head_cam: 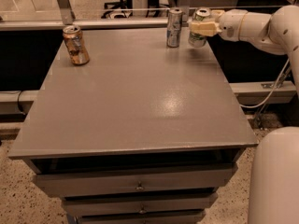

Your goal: Move 7up can near redbull can

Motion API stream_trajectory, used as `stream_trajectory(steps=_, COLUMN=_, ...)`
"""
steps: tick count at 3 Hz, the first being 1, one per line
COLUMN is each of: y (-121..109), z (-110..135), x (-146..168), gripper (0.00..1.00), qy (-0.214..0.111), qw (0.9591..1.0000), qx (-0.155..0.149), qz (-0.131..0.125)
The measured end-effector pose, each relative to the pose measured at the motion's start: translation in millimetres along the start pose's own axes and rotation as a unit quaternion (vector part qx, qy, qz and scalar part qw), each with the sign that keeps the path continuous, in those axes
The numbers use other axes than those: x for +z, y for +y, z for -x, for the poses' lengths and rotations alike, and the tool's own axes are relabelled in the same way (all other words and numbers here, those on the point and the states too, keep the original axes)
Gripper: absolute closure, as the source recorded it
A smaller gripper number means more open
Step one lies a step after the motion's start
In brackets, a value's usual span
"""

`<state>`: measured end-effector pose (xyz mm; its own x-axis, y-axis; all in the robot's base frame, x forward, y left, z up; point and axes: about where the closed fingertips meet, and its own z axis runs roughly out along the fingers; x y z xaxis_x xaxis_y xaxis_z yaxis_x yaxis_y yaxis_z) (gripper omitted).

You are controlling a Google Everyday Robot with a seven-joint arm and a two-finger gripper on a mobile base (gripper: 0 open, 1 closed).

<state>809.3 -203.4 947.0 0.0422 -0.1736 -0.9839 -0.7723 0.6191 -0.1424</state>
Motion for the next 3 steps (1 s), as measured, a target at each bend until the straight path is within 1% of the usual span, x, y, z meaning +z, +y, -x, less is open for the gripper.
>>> stream_trajectory(steps=1, y=-4.5, z=-9.2, x=20.1, gripper=0.9, qy=0.002, qw=0.9999, qx=0.012, qz=0.001)
stream_trajectory(steps=2, y=-8.0, z=-18.7, x=35.4, gripper=0.66, qy=0.005, qw=0.9997, qx=0.023, qz=0.001)
stream_trajectory(steps=3, y=-10.4, z=-25.9, x=42.1, gripper=0.43, qy=0.006, qw=0.9995, qx=0.031, qz=0.0)
